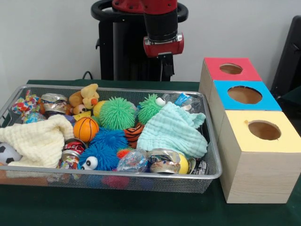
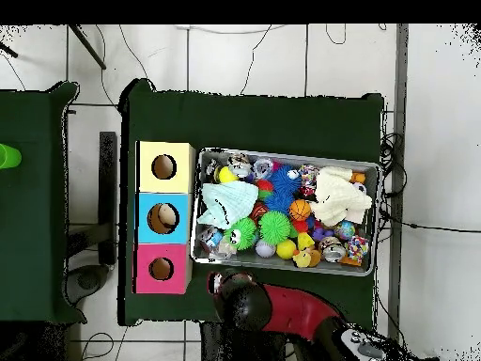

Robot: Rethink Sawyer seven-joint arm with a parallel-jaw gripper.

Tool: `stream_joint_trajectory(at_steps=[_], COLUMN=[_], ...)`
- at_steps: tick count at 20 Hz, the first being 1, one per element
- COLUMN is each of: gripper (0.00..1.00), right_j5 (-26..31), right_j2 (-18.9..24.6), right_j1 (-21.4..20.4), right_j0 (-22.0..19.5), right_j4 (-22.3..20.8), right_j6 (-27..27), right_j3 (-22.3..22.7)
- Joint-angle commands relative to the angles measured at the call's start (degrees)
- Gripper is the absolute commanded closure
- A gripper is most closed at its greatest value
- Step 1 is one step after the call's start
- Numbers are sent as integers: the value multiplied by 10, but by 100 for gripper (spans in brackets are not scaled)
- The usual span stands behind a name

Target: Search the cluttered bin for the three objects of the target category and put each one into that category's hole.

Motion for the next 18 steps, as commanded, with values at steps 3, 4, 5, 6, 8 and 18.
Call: stream_joint_trajectory(at_steps=[3, 4, 5, 6, 8, 18], gripper=[100, 100, 100, 100, 100, 100], right_j5=[66, 74, 86, 97, 126, 179], right_j2=[43, 45, 46, 47, 44, 69], right_j1=[22, 24, 25, 26, 26, -2], right_j0=[-8, -10, -11, -12, -12, -40], right_j4=[14, 16, 18, 20, 23, 14], right_j6=[28, 26, 23, 20, 16, -1], right_j3=[-146, -154, -161, -169, -185, -196])
